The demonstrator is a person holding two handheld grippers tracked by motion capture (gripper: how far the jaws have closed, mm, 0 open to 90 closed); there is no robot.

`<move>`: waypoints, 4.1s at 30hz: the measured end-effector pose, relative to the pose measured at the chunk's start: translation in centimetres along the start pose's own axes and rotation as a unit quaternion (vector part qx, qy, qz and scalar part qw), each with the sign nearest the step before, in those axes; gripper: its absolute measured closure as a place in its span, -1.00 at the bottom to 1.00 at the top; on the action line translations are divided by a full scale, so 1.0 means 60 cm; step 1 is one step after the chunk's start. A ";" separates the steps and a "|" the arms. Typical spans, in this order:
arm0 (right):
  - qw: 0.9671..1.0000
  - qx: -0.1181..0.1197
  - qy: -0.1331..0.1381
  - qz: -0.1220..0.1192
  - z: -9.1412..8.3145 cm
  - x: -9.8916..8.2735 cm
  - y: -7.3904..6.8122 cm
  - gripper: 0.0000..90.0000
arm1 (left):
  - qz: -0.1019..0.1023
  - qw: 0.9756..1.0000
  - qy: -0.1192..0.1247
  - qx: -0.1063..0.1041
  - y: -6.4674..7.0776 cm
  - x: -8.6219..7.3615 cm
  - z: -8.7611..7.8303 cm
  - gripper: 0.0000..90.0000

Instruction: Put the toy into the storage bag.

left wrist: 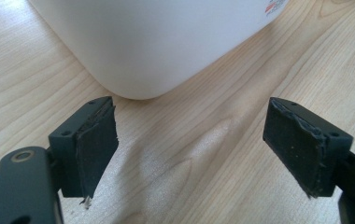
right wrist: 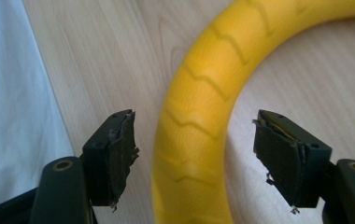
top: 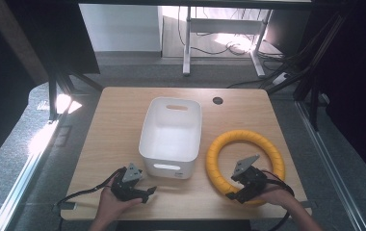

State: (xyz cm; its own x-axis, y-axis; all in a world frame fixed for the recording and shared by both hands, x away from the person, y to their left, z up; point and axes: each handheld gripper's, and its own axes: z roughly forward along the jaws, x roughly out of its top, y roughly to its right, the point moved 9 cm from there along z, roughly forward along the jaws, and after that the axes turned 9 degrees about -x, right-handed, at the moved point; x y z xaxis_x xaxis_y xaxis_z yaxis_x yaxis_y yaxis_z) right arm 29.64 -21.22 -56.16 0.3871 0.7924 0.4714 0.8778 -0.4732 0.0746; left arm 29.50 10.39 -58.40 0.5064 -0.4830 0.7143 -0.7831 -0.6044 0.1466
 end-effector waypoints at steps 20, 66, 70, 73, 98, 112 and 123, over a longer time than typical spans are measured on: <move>0.995 -0.004 -0.086 -0.044 0.021 -0.030 -0.007 -0.16 | -0.002 1.000 -0.001 -0.005 0.000 0.001 0.004 -0.60; 0.997 0.044 0.049 0.044 -0.048 0.022 0.031 0.14 | 0.000 1.000 0.003 -0.001 -0.002 0.002 0.005 -0.60; 0.995 0.046 0.067 0.054 -0.056 0.026 0.035 0.14 | 0.000 1.000 0.003 -0.001 -0.002 0.002 0.005 -0.60; 0.994 0.044 0.077 0.057 -0.063 0.030 0.039 0.14 | 0.000 1.000 0.003 -0.001 -0.002 0.002 0.005 -0.60; 0.980 0.021 0.184 0.071 -0.122 0.080 0.059 0.14 | 0.000 1.000 0.002 0.002 -0.003 0.002 0.006 -0.60; 0.972 0.022 0.224 0.073 -0.140 0.107 0.060 0.14 | 0.001 1.000 0.003 0.002 -0.003 0.002 0.006 -0.60; 0.966 0.021 0.250 0.070 -0.155 0.132 0.061 0.14 | 0.002 1.000 0.003 0.002 -0.003 0.003 0.006 -0.60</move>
State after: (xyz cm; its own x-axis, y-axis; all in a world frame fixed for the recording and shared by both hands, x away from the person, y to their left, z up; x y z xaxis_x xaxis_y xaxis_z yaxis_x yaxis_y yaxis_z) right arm 33.28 -20.29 -43.97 0.3279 0.4321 0.8401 0.8411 -0.5385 -0.0513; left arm 29.86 10.22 -58.54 0.5008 -0.4810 0.7196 -0.7838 -0.6047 0.1413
